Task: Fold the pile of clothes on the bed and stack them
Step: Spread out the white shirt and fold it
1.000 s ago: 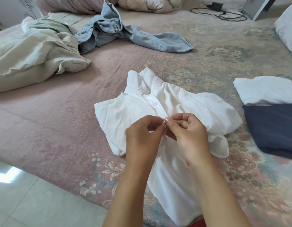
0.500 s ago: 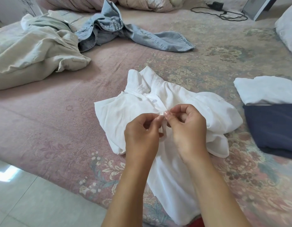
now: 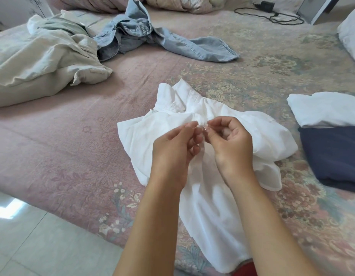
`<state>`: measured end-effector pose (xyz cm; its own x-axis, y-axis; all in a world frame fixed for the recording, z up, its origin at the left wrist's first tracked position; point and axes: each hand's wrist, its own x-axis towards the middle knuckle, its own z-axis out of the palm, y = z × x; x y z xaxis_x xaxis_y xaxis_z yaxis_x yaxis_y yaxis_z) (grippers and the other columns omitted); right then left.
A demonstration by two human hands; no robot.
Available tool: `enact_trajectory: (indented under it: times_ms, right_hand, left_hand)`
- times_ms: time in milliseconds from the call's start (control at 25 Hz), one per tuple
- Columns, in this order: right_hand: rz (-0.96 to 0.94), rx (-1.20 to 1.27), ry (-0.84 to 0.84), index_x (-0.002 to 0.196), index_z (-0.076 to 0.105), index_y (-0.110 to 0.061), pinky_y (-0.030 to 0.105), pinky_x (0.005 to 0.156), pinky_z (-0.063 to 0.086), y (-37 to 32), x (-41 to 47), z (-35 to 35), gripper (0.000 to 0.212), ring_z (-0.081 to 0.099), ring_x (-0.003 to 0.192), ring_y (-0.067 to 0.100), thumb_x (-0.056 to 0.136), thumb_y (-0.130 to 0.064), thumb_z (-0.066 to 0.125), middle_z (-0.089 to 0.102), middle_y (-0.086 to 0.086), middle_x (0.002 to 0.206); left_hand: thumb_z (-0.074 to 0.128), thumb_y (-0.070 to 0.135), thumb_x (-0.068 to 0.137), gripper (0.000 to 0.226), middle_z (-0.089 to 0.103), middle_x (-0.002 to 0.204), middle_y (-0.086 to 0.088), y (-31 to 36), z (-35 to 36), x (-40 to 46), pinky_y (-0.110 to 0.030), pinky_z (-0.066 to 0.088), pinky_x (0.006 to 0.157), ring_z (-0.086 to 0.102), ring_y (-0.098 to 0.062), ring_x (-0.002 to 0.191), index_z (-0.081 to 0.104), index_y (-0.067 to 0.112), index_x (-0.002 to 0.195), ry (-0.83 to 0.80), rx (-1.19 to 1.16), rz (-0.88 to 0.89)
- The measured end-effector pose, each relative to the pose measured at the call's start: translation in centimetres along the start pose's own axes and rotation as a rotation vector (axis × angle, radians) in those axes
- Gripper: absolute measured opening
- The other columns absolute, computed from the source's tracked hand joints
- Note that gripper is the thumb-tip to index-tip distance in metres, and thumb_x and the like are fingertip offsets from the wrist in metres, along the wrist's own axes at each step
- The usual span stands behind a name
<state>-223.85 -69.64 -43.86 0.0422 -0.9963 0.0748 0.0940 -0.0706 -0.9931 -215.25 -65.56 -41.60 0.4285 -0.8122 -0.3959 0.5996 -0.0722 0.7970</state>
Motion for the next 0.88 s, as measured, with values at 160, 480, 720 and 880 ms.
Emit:
enact_trajectory:
  times_ms: [160, 480, 720, 880]
  right_hand:
    - [0.131, -0.029, -0.037, 0.076, 0.056, -0.012, 0.022, 0.063, 0.056, -1.3, 3.7, 0.9, 0.021, 0.063, 0.065, 0.011, 0.082, 0.005, 0.067, 0.065, 0.007, 0.073]
    - [0.32, -0.016, -0.029, 0.073, 0.055, -0.011, 0.033, 0.067, 0.057, -1.5, 10.2, 1.6, 0.023, 0.061, 0.062, 0.017, 0.083, 0.008, 0.062, 0.061, 0.007, 0.07]
    - [0.196, -0.14, 0.038, 0.071, 0.054, -0.011, 0.028, 0.066, 0.056, -0.4, 14.4, 1.6, 0.025, 0.059, 0.07, 0.018, 0.084, 0.009, 0.06, 0.056, 0.004, 0.073]
    - [0.161, -0.409, -0.237, 0.093, 0.062, -0.006, 0.028, 0.083, 0.052, -0.2, 14.3, 0.2, 0.015, 0.058, 0.084, 0.016, 0.085, 0.006, 0.061, 0.058, 0.001, 0.082]
  left_hand:
    - [0.065, 0.017, 0.089, 0.002, 0.068, 0.082, 0.007, -0.9, -1.5, 0.1, -0.019, 0.049, 0.071, 0.063, -0.004, 0.075, 0.067, 0.017, 0.089, 0.16, 0.623, 0.483]
    - [0.084, 0.015, 0.065, 0.041, 0.061, 0.093, -0.01, -4.3, -0.2, 3.2, -0.038, 0.042, 0.074, 0.058, -0.033, 0.083, 0.064, 0.007, 0.099, 0.287, 1.136, 0.87]
    - [0.08, -0.005, 0.059, 0.045, 0.065, 0.102, -0.017, -4.4, -1.9, 5.1, -0.048, 0.048, 0.081, 0.061, -0.042, 0.092, 0.068, 0.002, 0.102, 0.172, 1.286, 0.927]
    - [0.08, 0.0, 0.062, 0.042, 0.062, 0.112, -0.021, -4.2, -2.6, 5.1, -0.052, 0.044, 0.088, 0.057, -0.045, 0.104, 0.068, 0.003, 0.102, 0.162, 1.358, 0.863]
